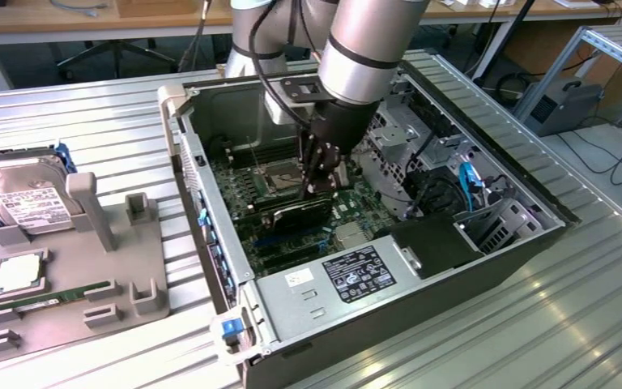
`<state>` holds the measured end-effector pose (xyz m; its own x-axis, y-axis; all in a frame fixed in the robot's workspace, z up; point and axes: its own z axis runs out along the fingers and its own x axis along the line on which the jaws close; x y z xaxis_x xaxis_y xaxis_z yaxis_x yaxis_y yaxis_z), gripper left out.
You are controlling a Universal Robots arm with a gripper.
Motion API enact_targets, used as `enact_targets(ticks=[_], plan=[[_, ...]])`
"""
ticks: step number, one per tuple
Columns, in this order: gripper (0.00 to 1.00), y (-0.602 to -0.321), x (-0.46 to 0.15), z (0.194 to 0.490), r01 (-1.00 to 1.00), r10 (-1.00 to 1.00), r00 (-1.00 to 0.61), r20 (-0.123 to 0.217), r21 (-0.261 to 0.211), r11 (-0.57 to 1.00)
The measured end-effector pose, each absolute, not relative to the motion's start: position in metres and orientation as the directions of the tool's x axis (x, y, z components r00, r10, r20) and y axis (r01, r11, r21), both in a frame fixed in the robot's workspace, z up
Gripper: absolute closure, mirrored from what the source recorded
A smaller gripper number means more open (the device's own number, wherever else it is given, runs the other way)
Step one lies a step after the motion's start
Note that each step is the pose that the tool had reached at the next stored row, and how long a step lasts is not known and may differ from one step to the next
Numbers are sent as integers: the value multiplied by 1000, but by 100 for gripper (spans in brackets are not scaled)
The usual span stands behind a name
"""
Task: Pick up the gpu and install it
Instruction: 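Press down on the gpu until it lock into place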
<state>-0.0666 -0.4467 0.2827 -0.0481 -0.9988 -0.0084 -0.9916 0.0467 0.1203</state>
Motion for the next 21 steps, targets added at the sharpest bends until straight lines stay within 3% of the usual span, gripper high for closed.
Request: enact_targets(ticks=[21], plan=[[89,-447,-128,275,-992,-999,-48,-8,119,47]])
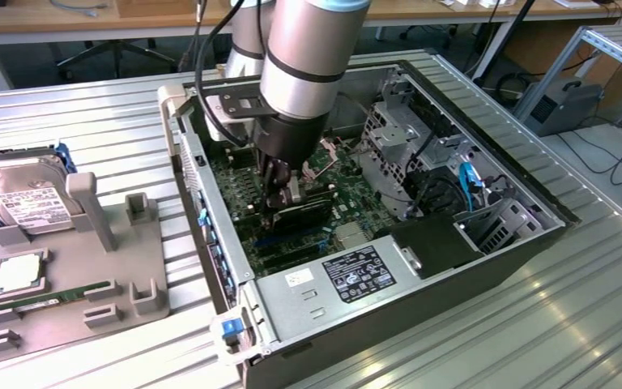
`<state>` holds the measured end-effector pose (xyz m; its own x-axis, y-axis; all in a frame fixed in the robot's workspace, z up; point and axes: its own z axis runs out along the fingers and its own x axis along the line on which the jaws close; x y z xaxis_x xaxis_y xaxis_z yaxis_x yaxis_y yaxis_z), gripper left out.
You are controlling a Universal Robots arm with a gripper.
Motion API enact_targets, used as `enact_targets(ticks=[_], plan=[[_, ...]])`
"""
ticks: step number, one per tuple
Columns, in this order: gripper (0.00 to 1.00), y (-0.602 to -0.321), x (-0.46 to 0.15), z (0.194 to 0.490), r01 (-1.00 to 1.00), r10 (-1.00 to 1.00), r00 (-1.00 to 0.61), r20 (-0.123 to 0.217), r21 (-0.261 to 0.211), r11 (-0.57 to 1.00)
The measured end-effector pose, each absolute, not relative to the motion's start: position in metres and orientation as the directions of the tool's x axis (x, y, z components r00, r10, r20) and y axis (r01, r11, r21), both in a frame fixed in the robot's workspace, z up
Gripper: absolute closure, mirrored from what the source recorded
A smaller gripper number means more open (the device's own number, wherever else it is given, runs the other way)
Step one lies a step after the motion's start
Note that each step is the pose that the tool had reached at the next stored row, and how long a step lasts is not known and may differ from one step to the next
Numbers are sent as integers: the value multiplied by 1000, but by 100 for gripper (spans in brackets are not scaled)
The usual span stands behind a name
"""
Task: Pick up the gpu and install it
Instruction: 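Press down on the gpu until it lock into place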
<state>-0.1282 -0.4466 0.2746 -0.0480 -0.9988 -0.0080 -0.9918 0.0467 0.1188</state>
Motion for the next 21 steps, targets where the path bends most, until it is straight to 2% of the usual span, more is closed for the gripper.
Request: enact_targets(ticks=[21], plan=[[89,-443,-128,267,-992,-999,-48,-5,119,47]])
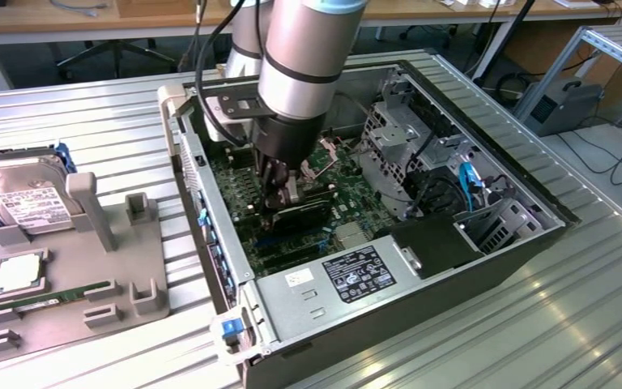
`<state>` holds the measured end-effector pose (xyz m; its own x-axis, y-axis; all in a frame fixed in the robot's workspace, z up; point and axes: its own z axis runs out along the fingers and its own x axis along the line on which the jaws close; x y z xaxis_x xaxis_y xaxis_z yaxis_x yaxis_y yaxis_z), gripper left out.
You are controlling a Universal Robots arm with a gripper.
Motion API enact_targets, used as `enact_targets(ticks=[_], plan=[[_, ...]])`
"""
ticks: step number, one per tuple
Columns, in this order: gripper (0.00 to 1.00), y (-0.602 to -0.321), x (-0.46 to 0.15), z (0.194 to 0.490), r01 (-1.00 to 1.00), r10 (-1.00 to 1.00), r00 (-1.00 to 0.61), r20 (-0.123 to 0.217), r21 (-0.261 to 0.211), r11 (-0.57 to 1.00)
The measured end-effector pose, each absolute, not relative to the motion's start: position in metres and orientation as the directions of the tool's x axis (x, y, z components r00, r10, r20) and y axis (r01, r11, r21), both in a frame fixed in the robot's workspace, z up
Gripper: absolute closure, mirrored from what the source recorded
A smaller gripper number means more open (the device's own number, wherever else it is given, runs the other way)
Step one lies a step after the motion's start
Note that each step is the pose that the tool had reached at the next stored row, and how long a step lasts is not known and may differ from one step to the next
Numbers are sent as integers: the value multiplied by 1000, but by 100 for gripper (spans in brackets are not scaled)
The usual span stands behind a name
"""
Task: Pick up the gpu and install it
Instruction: 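Press down on the gpu until it lock into place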
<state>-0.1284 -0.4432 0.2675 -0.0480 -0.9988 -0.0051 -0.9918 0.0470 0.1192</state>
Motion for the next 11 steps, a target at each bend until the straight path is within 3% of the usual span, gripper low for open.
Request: enact_targets(ticks=[11], plan=[[89,-443,-114,281,-991,-999,-48,-6,125,47]])
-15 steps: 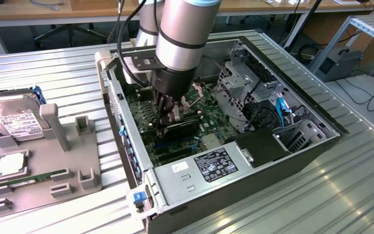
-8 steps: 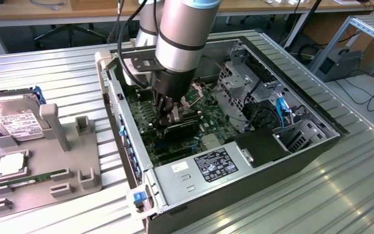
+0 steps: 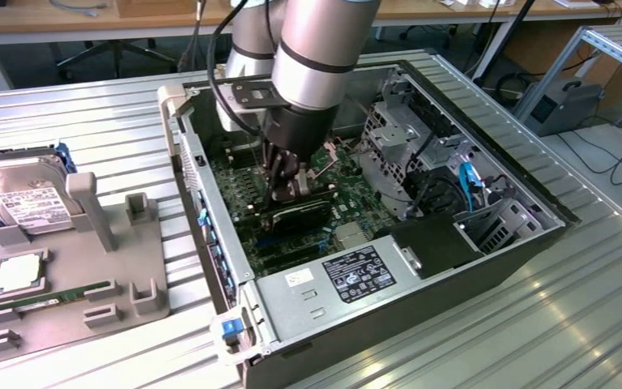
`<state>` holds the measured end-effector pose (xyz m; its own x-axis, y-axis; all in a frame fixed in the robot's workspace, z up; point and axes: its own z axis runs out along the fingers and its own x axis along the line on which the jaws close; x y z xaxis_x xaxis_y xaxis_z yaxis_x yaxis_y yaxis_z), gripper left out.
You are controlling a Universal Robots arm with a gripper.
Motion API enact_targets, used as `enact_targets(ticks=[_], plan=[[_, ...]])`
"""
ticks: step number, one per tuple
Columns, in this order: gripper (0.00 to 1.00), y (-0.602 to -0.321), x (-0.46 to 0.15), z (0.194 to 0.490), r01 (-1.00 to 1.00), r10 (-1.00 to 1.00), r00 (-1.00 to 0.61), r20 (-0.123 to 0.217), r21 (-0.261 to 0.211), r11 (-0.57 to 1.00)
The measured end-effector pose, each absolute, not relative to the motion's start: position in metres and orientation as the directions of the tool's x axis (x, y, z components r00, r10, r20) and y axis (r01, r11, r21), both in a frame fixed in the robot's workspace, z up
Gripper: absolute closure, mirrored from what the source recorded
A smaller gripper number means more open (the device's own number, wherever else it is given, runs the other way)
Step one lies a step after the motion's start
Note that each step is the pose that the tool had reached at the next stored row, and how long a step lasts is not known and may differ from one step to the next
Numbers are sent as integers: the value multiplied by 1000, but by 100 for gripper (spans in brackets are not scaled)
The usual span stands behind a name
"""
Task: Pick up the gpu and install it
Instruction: 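Press down on the gpu until it lock into place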
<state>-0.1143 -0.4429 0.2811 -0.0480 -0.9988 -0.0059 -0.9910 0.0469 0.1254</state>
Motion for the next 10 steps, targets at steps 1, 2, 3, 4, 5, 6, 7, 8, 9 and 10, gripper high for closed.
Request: enact_targets(ticks=[1,2,3,4,5,6,7,8,9,10], plan=[[89,-443,-110,281,-991,-999,-48,-6,129,47],[89,-443,-103,281,-990,-999,-48,-6,133,47],[89,-443,-99,281,-990,-999,-48,-5,137,47],[89,-443,-95,281,-989,-999,-48,-5,140,47],[89,-443,-90,281,-989,-999,-48,-5,143,47],[89,-443,-86,281,-988,-999,-48,-5,147,47],[89,-443,-81,281,-988,-999,-48,-5,150,47],[89,-443,-77,281,-987,-999,-48,-5,154,47],[89,-443,-73,281,-986,-999,-48,-5,157,47],[89,-443,-68,281,-986,-999,-48,-4,161,47]])
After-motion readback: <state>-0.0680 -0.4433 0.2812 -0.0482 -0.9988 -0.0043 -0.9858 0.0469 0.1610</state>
